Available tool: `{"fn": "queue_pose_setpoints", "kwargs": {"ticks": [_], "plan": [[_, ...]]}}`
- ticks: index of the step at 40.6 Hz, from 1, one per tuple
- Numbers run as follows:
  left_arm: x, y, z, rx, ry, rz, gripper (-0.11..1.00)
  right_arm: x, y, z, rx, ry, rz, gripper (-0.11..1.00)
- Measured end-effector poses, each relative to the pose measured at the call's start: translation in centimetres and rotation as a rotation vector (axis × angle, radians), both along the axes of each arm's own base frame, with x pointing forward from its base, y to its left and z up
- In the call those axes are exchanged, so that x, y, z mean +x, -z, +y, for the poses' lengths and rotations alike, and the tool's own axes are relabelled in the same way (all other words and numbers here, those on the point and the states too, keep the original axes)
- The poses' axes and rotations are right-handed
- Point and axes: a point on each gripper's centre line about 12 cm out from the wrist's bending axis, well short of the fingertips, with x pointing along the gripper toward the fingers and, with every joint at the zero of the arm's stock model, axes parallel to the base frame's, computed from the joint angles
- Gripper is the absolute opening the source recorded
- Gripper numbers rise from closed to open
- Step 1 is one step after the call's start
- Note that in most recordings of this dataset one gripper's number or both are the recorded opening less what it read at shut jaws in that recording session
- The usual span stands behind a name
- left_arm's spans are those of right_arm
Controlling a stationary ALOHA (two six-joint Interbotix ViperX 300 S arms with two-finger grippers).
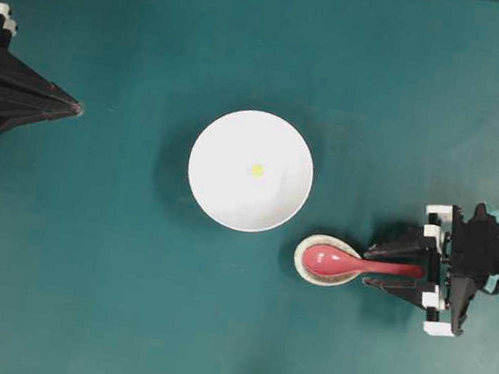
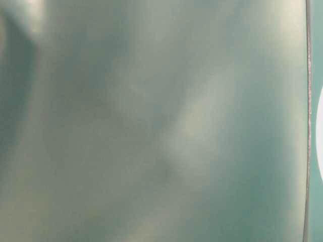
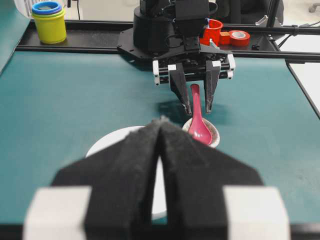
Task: Scoop the yellow hexagonal prism block from the bowl with a spoon using the right arm.
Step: 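Lift the red spoon out of the speckled spoon rest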
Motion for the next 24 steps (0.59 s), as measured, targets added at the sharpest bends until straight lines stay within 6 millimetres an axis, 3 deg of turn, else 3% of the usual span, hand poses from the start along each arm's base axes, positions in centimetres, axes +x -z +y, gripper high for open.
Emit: {"fn": "queue_pose_setpoints", "kwargs": {"ticks": [6, 14, 24], "plan": [[0.00, -0.02, 0.00, -0.001, 0.000, -0.002, 0.00, 0.00, -0.05, 0.02, 0.002, 0.001, -0.003, 0.46], [0.00, 0.00, 0.00, -0.001, 0.000, 0.000, 0.00, 0.01, -0.02, -0.02, 0.000, 0.002, -0.001, 0.26], [0.00, 0.00, 0.00, 0.000, 0.000, 0.000, 0.00, 0.06, -0.38, 0.06, 0.007, 0.000, -0.014, 0.24]]}}
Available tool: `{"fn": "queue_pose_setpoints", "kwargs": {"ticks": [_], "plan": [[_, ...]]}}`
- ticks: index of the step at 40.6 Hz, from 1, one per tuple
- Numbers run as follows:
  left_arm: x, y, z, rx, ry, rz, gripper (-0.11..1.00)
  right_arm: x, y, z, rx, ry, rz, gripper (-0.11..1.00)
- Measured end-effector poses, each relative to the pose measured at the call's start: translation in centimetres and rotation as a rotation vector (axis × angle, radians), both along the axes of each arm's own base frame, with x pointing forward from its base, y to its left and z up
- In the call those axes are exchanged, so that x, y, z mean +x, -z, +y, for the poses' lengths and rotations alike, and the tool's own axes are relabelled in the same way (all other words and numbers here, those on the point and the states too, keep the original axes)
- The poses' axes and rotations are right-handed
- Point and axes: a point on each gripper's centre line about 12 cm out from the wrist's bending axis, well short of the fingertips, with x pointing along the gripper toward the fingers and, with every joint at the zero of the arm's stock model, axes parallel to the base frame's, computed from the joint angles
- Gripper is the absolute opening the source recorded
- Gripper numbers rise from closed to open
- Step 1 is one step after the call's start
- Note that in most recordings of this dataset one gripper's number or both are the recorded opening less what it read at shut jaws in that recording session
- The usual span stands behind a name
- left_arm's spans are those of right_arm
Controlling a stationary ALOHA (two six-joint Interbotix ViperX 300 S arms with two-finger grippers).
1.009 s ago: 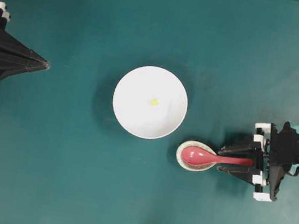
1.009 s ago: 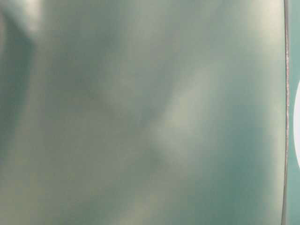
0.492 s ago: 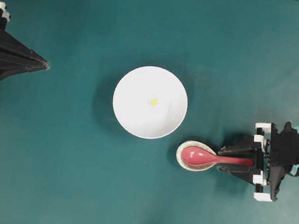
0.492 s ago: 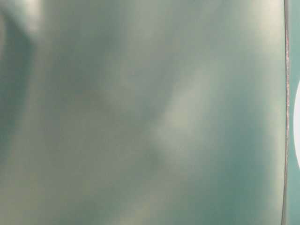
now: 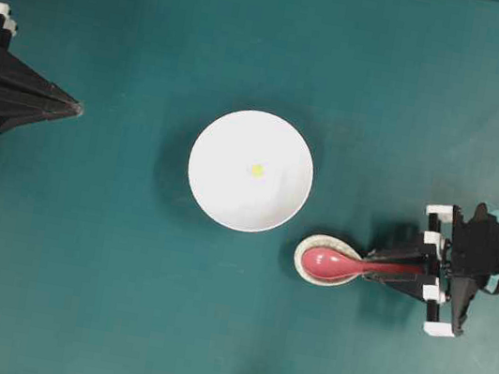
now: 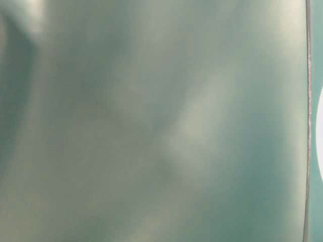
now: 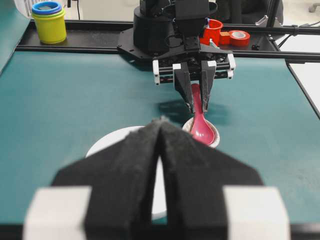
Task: Scoop the yellow hexagonal prism block from the bowl with a spoon using the right arm.
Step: 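Lift the red spoon out of the speckled spoon rest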
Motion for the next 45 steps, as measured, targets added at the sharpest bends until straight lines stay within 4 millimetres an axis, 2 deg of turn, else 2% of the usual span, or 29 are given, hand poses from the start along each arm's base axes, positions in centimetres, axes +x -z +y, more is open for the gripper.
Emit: {"fn": "queue_pose_setpoints", "kwargs": {"ticks": [13, 22, 31, 45], "plan": [[0.0, 0.0, 0.0, 0.000, 0.000, 0.000, 0.00, 0.1, -2.7, 0.2, 0.057, -0.006, -0.028, 0.24], [0.0, 0.0, 0.0, -0.001, 0.000, -0.002, 0.00, 0.5, -5.5, 0.0, 0.057, -0.016, -0.056, 0.24], [0.0, 0.0, 0.0, -0.001, 0.000, 0.000, 0.00, 1.5, -8.8, -0.9, 0.048, -0.005, -0.060, 0.24], [0.0, 0.0, 0.0, 0.000, 0.000, -0.003, 0.00, 3.5, -13.6, -3.0, 0.044, 0.011, 0.039, 0.24]]}}
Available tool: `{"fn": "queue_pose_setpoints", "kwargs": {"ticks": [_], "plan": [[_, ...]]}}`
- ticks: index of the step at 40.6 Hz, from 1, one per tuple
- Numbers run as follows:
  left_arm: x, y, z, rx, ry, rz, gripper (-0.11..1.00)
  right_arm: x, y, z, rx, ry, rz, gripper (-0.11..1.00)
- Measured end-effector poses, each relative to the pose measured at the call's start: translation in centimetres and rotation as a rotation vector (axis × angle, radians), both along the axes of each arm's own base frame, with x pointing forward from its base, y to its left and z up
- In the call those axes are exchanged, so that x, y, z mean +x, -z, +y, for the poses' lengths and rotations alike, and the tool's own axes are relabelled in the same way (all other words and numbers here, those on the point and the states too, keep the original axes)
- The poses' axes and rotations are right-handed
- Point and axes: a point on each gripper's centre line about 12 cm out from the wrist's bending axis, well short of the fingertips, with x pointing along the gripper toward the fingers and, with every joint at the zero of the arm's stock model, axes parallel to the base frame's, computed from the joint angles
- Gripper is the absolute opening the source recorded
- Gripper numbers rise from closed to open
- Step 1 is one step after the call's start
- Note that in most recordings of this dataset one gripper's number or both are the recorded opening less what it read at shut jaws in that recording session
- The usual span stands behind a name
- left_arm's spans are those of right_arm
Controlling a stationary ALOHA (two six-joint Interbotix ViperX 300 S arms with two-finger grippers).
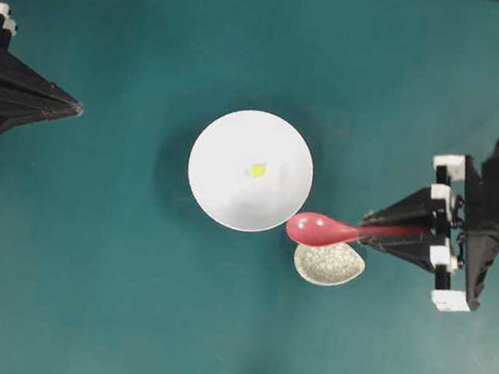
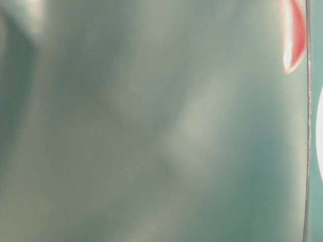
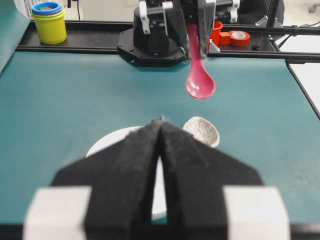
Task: Scoop the yellow hexagonal prism block from the bowl with a spoon using the right arm.
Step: 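Lift the red spoon out of the speckled spoon rest, then carry the spoon over the white bowl and lower it inside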
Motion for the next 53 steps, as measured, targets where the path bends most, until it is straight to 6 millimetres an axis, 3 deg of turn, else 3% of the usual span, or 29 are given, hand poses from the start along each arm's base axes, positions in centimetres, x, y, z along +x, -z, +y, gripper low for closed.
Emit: {"fn": "queue_pose_setpoints", "kwargs": {"ticks": [14, 32, 53], "plan": [[-0.1, -0.1, 0.0, -0.001, 0.000, -0.003, 0.00, 1.7, -2.0, -3.1, 0.028, 0.079, 0.093, 0.24], [0.0, -0.1, 0.0, 0.000, -0.002, -0.003, 0.00, 4.4, -1.5, -6.6, 0.070, 0.139, 0.304, 0.24], [0.0, 0.0, 0.0, 0.000, 0.000, 0.000, 0.00, 9.2, 0.1, -6.8, 0.034, 0.038, 0.555, 0.24]]}}
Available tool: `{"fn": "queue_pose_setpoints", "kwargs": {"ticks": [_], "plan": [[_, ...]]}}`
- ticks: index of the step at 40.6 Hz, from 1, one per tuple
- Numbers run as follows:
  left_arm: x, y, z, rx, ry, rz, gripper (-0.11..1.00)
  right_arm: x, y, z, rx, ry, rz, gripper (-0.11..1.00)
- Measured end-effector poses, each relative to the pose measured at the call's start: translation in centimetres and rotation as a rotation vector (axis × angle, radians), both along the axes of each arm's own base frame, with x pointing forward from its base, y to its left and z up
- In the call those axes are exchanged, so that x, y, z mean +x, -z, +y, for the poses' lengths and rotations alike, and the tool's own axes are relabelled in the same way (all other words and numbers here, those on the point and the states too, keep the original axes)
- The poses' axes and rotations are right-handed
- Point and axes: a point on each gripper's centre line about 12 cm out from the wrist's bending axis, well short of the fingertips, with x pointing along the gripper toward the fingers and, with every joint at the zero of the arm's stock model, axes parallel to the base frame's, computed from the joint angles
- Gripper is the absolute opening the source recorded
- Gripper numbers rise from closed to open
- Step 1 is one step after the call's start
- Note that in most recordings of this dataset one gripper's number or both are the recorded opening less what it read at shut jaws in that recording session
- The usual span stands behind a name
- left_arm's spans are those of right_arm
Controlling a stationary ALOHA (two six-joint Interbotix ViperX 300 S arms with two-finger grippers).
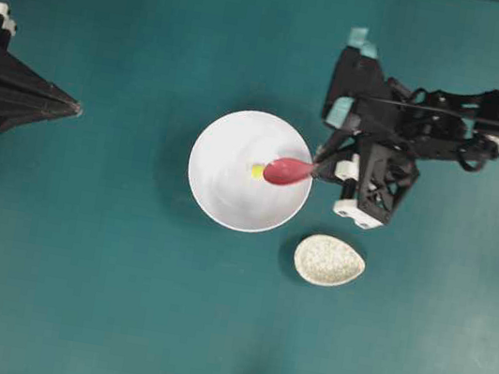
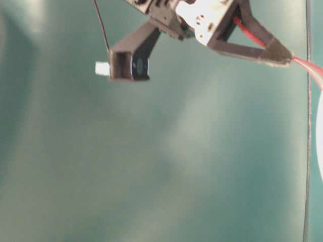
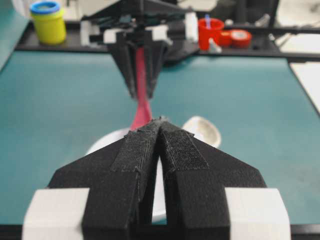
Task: Scoop the yellow hexagonal prism block from the bowl with a spoon using the right arm.
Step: 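Carry the spoon over the white bowl and lower it inside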
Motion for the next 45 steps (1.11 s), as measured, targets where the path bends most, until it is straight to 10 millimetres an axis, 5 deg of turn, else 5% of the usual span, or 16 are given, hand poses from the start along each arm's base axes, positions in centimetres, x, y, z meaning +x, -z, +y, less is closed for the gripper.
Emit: {"fn": "queue_pose_setpoints", "kwargs": {"ticks": [45], "plan": [[0.0, 0.0, 0.0, -0.003, 0.000, 0.000, 0.00, 1.3, 2.4, -0.2, 0.031, 0.019, 0.152, 0.24]]}}
